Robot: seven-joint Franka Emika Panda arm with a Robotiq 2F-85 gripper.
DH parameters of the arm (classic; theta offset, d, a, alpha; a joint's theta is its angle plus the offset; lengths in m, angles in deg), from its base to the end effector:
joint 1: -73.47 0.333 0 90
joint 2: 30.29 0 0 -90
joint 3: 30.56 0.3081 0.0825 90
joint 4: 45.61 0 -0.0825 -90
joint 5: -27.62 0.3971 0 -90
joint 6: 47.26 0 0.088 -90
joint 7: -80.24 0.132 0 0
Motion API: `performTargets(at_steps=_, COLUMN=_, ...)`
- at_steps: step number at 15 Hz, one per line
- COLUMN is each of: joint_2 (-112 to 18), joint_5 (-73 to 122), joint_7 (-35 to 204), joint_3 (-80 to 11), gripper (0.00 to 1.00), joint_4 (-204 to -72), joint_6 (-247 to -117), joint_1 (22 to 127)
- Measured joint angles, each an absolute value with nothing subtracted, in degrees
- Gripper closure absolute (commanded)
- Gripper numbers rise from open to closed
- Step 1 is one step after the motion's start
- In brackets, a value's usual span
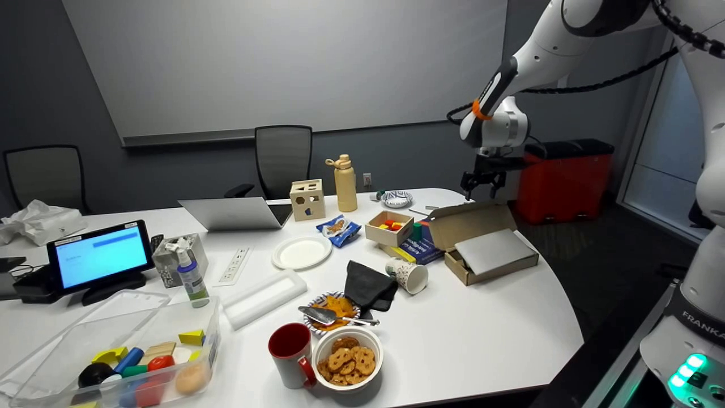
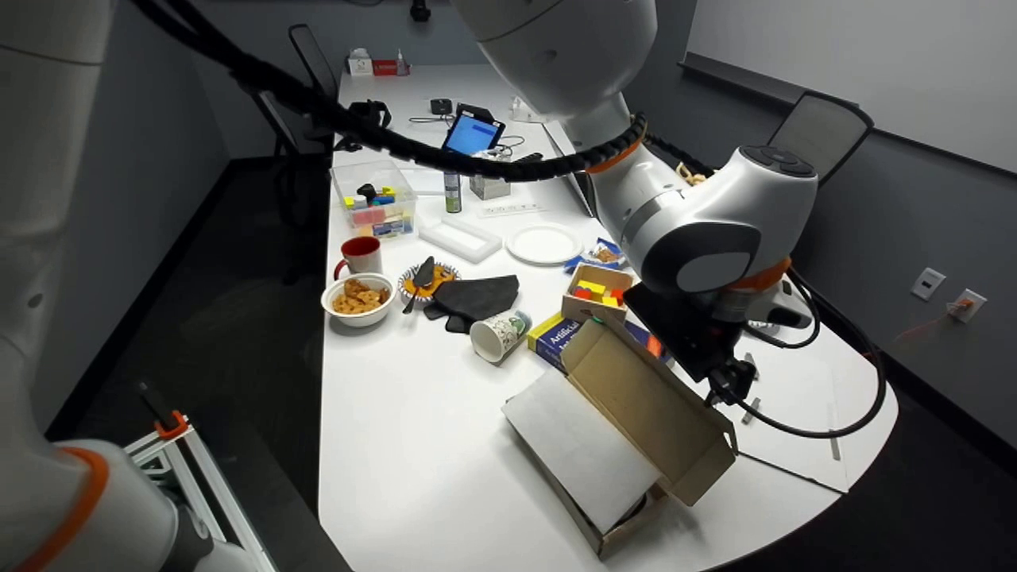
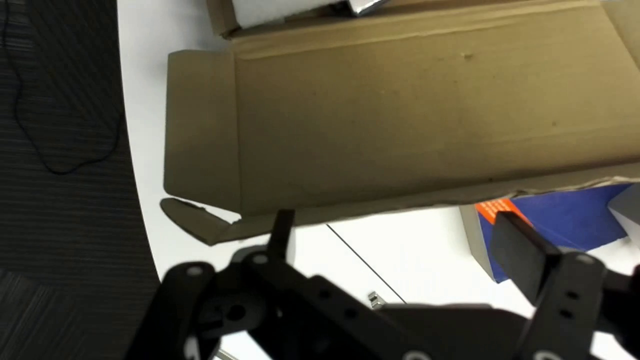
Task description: Close the brown box.
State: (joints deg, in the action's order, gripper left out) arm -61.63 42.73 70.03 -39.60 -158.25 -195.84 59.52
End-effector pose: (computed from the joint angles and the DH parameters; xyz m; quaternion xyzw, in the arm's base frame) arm 0.5796 -0.2475 0.1601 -0.9769 0.2060 -0.0541 0.0186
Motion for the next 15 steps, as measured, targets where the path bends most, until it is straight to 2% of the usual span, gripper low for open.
performTargets(at_steps=15, joint_2=-64.99, joint_5=40.54, joint_7=71.65, joint_3=-37.51, gripper=0.00, joint_4=-152.13, joint_6=-201.25, joint_1=59.04)
